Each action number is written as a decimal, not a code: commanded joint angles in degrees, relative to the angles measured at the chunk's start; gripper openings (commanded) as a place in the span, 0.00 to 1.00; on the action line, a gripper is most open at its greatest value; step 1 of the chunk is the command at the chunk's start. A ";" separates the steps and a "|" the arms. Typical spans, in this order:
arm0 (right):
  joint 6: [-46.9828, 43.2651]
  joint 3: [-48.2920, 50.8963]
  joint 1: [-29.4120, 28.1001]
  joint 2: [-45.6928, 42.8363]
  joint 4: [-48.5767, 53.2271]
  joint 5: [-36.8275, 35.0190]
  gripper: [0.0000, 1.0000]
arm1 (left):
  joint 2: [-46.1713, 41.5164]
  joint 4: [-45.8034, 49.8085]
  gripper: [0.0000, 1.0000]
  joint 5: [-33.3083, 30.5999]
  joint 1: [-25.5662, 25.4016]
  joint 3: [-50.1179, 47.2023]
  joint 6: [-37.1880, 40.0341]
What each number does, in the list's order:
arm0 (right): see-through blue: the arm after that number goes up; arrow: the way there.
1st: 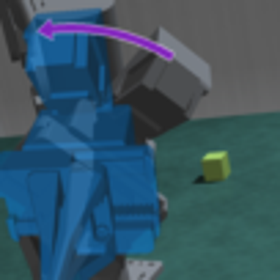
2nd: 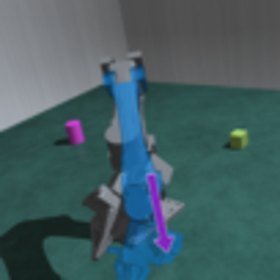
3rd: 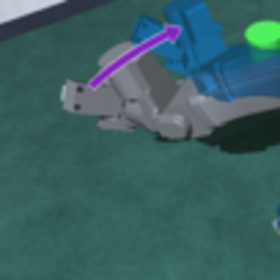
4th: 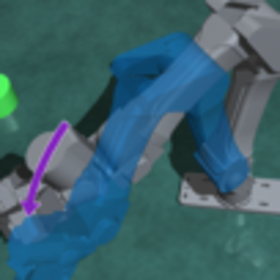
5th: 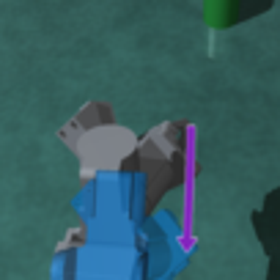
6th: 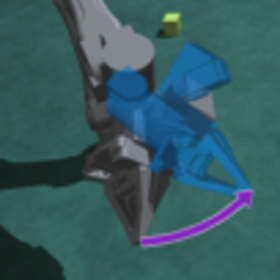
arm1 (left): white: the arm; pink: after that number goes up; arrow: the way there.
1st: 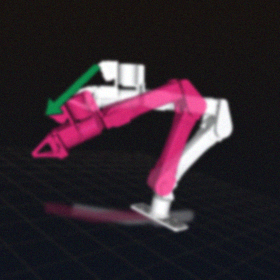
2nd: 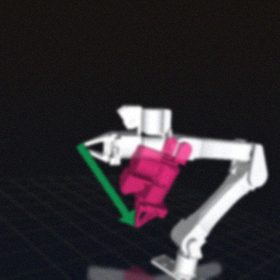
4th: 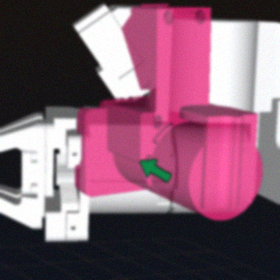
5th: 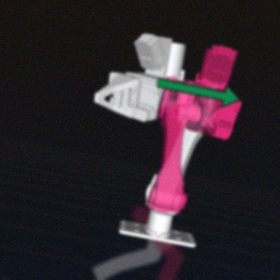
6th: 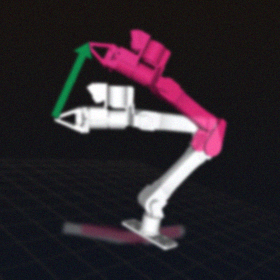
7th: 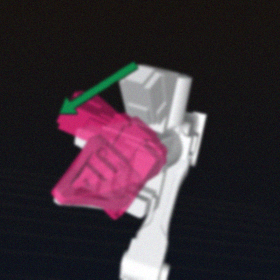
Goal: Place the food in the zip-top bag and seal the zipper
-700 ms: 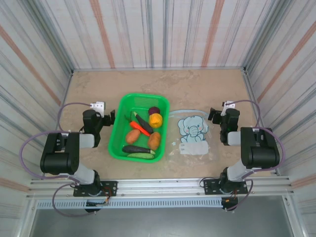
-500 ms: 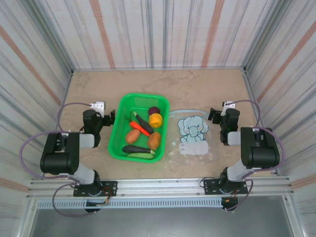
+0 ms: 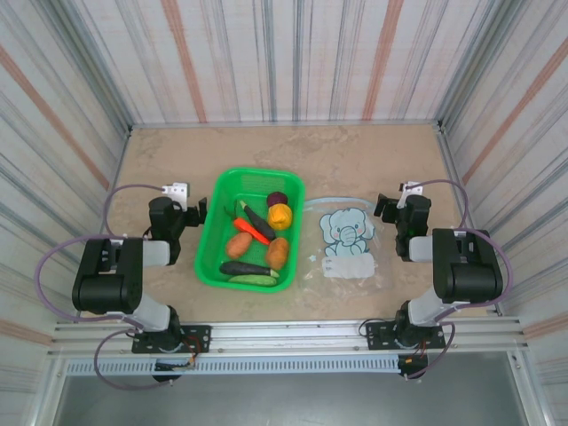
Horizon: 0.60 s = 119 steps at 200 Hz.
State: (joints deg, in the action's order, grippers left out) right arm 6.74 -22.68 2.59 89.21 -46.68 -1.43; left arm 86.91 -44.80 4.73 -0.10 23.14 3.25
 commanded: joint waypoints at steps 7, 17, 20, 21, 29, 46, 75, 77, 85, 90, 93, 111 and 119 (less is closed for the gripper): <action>-1.64 -0.65 0.27 -0.45 0.09 0.81 0.99 | -0.40 0.24 0.99 -0.09 -0.40 0.78 1.15; -1.62 -0.64 0.18 -0.52 0.07 0.81 0.99 | -0.43 0.24 0.99 -0.09 -0.43 0.71 1.16; -1.64 -0.66 0.22 -0.47 0.08 0.81 0.99 | -0.43 0.36 0.99 -0.14 -0.43 0.76 1.15; -1.64 -0.64 0.22 -0.46 0.09 0.81 0.99 | -0.39 0.34 0.99 -0.11 -0.43 0.81 1.15; -1.62 -0.54 0.22 -0.49 -0.12 0.69 0.99 | -0.48 0.24 0.99 -0.15 -0.42 0.69 1.15; -1.67 -0.27 0.12 -0.62 -0.43 0.63 0.99 | -0.66 0.07 0.99 -0.10 -0.40 0.42 1.14; -1.64 -1.50 0.18 -1.74 2.12 0.81 0.99 | -2.51 3.74 0.99 1.04 -0.39 2.03 1.76; -1.60 -1.69 0.21 -1.93 2.64 0.55 0.99 | -2.75 4.12 0.99 1.02 -0.42 2.12 1.76; -1.29 -2.77 0.22 -3.44 5.78 -0.09 0.99 | -4.16 5.79 0.99 0.54 -0.76 2.42 1.85; -1.07 -3.71 0.24 -4.77 8.56 -0.46 0.99 | -5.33 7.06 0.99 0.17 -0.90 2.59 1.85; -0.95 -4.37 0.28 -5.59 10.53 -0.68 0.99 | -5.90 7.68 0.99 -0.03 -0.88 2.68 1.81; -1.26 -7.68 0.25 -8.69 17.83 -0.07 0.99 | -9.43 11.21 0.99 -1.34 -0.81 3.27 1.11; -1.10 -8.96 0.05 -9.97 19.94 -0.80 0.99 | -10.55 13.29 0.99 -1.81 -0.79 4.13 1.02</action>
State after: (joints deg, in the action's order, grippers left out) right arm 6.74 -26.72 2.59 83.94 -36.27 -1.50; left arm 81.08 -37.63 4.40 -0.49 24.56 3.81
